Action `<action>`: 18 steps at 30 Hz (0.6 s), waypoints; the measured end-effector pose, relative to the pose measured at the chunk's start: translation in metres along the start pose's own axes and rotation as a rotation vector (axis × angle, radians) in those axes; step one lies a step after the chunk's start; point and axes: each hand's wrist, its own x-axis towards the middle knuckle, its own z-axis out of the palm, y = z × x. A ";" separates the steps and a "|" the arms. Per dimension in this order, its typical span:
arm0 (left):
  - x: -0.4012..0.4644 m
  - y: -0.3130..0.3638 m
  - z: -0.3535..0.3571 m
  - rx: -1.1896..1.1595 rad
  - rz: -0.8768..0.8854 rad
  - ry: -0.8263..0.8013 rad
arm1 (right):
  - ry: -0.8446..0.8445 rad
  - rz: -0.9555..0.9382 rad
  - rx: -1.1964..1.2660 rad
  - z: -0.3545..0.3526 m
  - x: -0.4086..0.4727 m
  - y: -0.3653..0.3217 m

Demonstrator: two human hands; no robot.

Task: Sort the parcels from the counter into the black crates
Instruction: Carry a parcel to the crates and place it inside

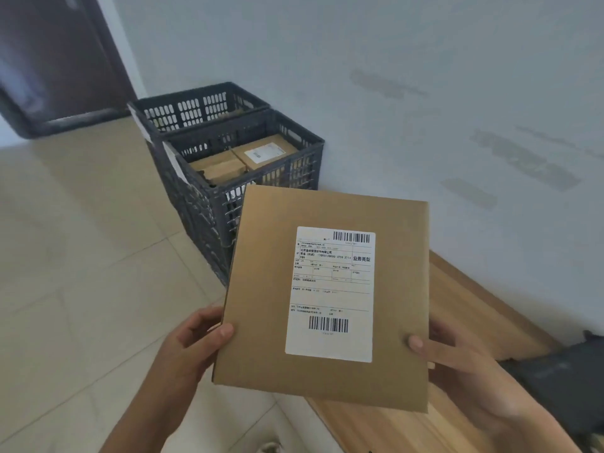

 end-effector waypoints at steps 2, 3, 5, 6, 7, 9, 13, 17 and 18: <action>-0.019 -0.011 -0.014 -0.012 -0.006 0.074 | -0.070 0.046 -0.003 0.005 0.017 0.006; -0.028 -0.017 -0.021 -0.018 -0.018 0.108 | -0.105 0.068 -0.004 0.009 0.025 0.010; -0.047 -0.027 -0.034 -0.048 -0.050 0.176 | -0.166 0.110 -0.018 0.019 0.040 0.016; -0.057 -0.029 -0.039 -0.060 -0.068 0.224 | -0.197 0.130 -0.027 0.026 0.048 0.019; -0.064 -0.033 -0.044 -0.063 -0.071 0.270 | -0.226 0.148 -0.036 0.033 0.056 0.021; -0.079 -0.039 -0.056 -0.068 -0.070 0.381 | -0.285 0.178 -0.060 0.050 0.071 0.023; -0.098 -0.042 -0.089 -0.123 -0.057 0.505 | -0.391 0.211 -0.117 0.098 0.099 0.023; -0.107 -0.032 -0.132 -0.151 -0.022 0.574 | -0.449 0.189 -0.187 0.156 0.120 0.010; -0.107 -0.028 -0.142 -0.152 -0.011 0.592 | -0.449 0.173 -0.201 0.170 0.124 0.006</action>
